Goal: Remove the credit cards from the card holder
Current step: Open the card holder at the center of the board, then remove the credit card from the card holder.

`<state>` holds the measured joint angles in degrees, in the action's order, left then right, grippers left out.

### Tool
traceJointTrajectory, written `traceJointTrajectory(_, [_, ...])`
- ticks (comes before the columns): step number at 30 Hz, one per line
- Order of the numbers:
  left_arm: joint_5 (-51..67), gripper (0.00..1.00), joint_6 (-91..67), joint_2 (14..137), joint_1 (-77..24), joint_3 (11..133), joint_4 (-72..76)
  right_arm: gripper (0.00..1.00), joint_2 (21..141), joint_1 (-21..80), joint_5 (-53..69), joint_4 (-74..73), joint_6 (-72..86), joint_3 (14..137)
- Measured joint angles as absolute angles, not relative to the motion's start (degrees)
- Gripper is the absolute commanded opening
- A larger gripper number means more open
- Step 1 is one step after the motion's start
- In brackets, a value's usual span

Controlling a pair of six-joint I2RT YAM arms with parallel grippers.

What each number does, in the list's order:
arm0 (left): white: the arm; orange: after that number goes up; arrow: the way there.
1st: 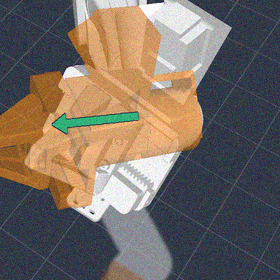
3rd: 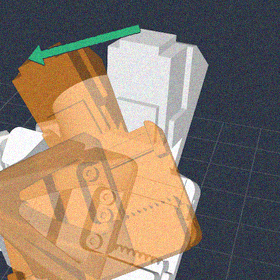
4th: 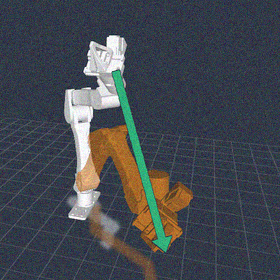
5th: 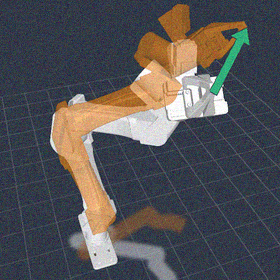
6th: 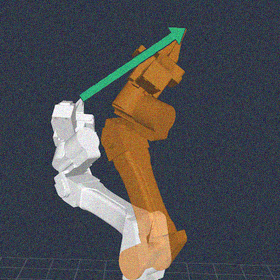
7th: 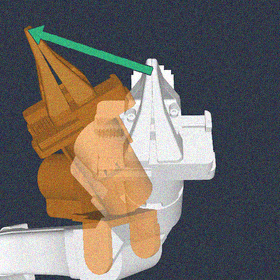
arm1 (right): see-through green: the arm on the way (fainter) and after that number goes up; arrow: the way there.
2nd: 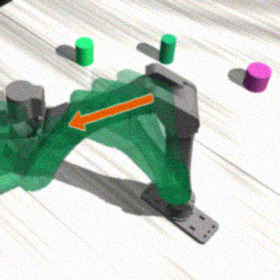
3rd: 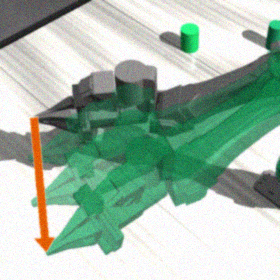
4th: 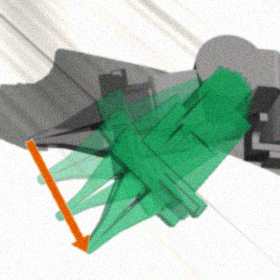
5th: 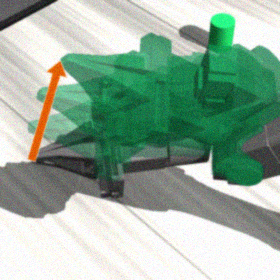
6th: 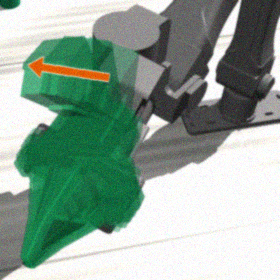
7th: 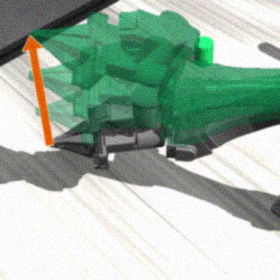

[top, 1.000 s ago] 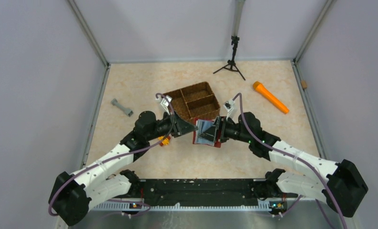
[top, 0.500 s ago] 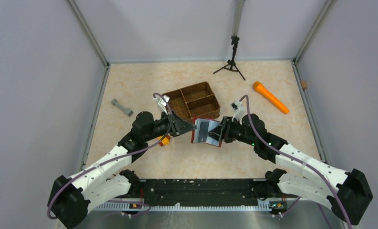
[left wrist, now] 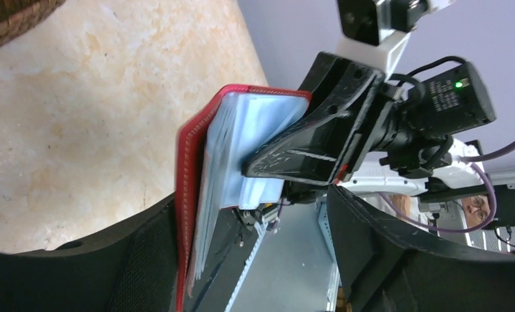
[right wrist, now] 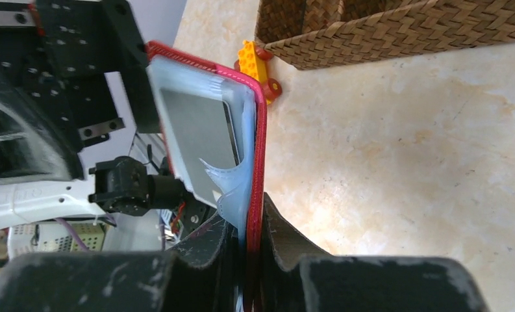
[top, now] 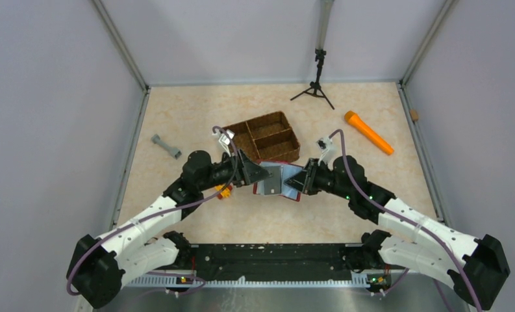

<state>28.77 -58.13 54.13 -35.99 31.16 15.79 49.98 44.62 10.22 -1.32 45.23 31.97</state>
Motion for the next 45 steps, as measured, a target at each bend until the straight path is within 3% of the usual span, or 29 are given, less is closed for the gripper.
traceJointTrajectory(4, [30.74, 0.64, -57.49, 57.01, -35.99, 31.16, 15.64, 0.01, 49.98, 44.62, 11.49, 0.08, 46.24, 31.94])
traceJointTrajectory(6, [31.22, 0.46, -56.75, 58.46, -35.99, 31.16, 15.25, 0.02, 49.98, 44.62, 12.19, 0.97, 46.72, 31.94])
traceJointTrajectory(7, [31.38, 0.37, -56.6, 58.92, -35.99, 31.16, 15.05, 0.07, 49.98, 44.62, 12.62, 1.45, 46.96, 31.94])
traceJointTrajectory(11, [31.68, 0.13, -55.55, 59.46, -35.99, 31.18, 14.55, 0.59, 49.98, 44.62, 13.19, 1.65, 47.37, 31.94])
traceJointTrajectory(12, [31.46, 0.1, -54.98, 59.4, -35.99, 31.27, 14.15, 0.66, 49.93, 44.62, 12.91, 1.34, 47.09, 31.97])
traceJointTrajectory(14, [30.72, 0.06, -54.02, 58.96, -35.99, 31.42, 12.36, 0.75, 49.63, 44.64, 11.55, -0.82, 46.11, 32.36])
traceJointTrajectory(17, [29.58, 0.05, -53.19, 57.49, -35.99, 31.53, 9.96, 0.79, 49.08, 44.69, 8.05, -5.48, 44.45, 33.65])
traceJointTrajectory(21, [28.27, 0.05, -52.07, 55.27, -35.99, 31.83, 7.75, 0.79, 48.14, 44.73, 1.48, -13.41, 41.32, 36.86])
traceJointTrajectory(25, [27.31, 0.05, -51.64, 54.46, -35.99, 31.9, 6.81, 0.52, 46.57, 44.73, -4.03, -19.94, 38.52, 39.7])
traceJointTrajectory(31, [27.2, 0.05, -52.03, 54.74, -35.99, 31.9, 7.31, 0.3, 42.5, 44.75, -3.25, -21.98, 35.92, 42.11])
traceJointTrajectory(37, [28.71, 0.08, -54.43, 56.51, -35.99, 31.73, 12.23, 0.27, 45.39, 44.8, 10.02, -12.27, 37.76, 41.98])
traceJointTrajectory(45, [31.99, 0.07, -58.5, 56.9, -35.99, 30.5, 19.62, 0.3, 51.42, 44.84, 17.85, -4.64, 40.38, 38.48])
